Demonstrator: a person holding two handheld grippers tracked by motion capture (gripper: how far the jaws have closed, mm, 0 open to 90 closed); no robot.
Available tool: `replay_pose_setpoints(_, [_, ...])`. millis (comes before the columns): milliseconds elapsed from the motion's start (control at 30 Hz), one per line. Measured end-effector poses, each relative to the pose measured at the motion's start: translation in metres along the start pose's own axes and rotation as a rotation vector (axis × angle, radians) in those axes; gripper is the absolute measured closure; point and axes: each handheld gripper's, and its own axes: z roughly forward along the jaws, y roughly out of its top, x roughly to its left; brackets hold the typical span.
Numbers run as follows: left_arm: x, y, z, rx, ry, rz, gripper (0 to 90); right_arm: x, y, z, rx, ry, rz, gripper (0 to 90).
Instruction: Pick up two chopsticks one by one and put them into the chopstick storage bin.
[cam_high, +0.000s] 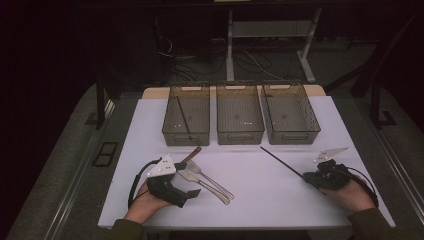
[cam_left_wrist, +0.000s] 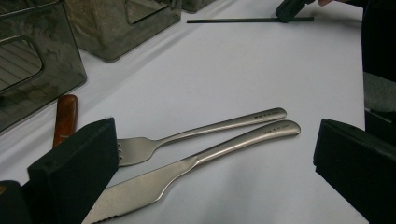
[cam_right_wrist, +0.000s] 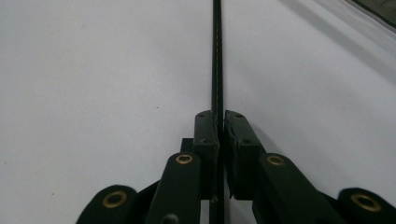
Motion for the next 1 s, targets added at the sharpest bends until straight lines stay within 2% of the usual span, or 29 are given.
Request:
replay_pose_setpoints(267, [0.0, 0.0, 0.0, -0.001, 0.002, -0.001, 0.0, -0.003, 0.0, -0.001, 0.001, 0.02, 0.008, 85.6])
replay_pose_setpoints(533, [0.0, 0.001, 0.0, -0.001, 0.003, 0.003, 0.0, -0.004, 0.0, -0.002, 0.001, 0.006, 0.005, 85.6])
replay_pose_setpoints(1000, [0.0, 0.001, -0.001, 0.0, 0.003, 0.004, 0.0, -0.006, 0.0, -0.014, -0.053, 0.002, 0.012, 85.6])
